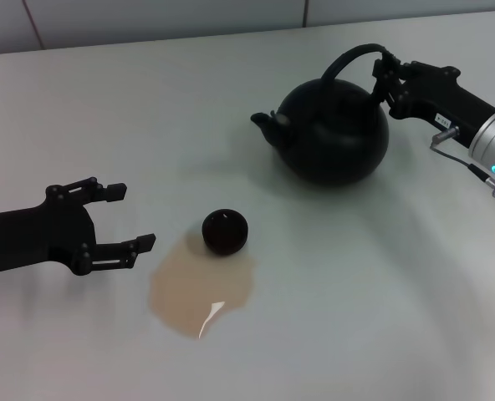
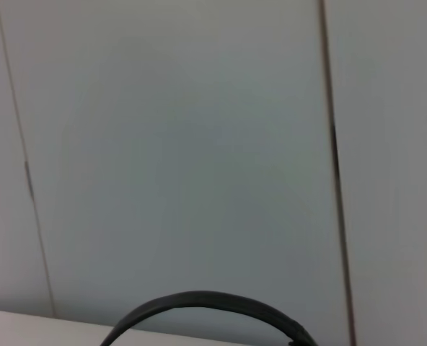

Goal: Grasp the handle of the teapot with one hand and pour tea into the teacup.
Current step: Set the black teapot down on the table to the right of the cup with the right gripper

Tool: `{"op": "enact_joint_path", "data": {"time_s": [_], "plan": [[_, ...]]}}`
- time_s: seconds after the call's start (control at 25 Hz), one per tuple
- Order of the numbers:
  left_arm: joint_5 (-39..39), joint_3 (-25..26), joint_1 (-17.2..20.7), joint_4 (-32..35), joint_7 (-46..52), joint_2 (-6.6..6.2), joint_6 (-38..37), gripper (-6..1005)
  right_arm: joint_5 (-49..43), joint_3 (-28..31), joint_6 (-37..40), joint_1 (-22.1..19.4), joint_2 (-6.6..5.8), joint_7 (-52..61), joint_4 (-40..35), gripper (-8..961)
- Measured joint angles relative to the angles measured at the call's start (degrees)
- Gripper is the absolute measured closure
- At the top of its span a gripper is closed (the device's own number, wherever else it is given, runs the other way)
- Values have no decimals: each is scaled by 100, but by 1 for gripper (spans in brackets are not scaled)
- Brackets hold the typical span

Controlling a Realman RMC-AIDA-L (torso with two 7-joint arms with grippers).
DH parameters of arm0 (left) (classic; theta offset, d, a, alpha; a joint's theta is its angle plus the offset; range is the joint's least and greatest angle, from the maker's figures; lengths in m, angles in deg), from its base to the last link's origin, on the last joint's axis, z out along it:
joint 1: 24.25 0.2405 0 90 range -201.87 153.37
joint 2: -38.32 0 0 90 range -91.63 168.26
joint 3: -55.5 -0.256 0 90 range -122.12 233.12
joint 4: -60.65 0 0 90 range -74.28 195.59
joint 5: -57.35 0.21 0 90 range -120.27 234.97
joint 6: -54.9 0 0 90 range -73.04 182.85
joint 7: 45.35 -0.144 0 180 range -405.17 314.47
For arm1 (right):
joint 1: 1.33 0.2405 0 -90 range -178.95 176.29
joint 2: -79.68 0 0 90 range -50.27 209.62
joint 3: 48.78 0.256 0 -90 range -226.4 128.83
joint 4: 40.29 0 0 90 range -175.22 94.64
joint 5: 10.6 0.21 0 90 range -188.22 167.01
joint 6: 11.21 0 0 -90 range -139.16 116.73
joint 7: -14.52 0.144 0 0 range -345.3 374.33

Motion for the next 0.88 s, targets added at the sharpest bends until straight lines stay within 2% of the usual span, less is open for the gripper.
{"op": "enact_joint_path", "data": {"time_s": [0.24, 0.72, 0.88], "plan": [[-19, 0, -13, 0, -2, 0, -3, 129, 4, 36, -43, 16, -6, 9, -31, 717], [-88, 18, -18, 0, -2, -7, -26, 129, 29, 44, -3, -3, 0, -23, -79, 517], [-88, 25, -18, 0, -2, -9, -40, 129, 30, 43, 237, -62, 2, -38, -116, 411]]}}
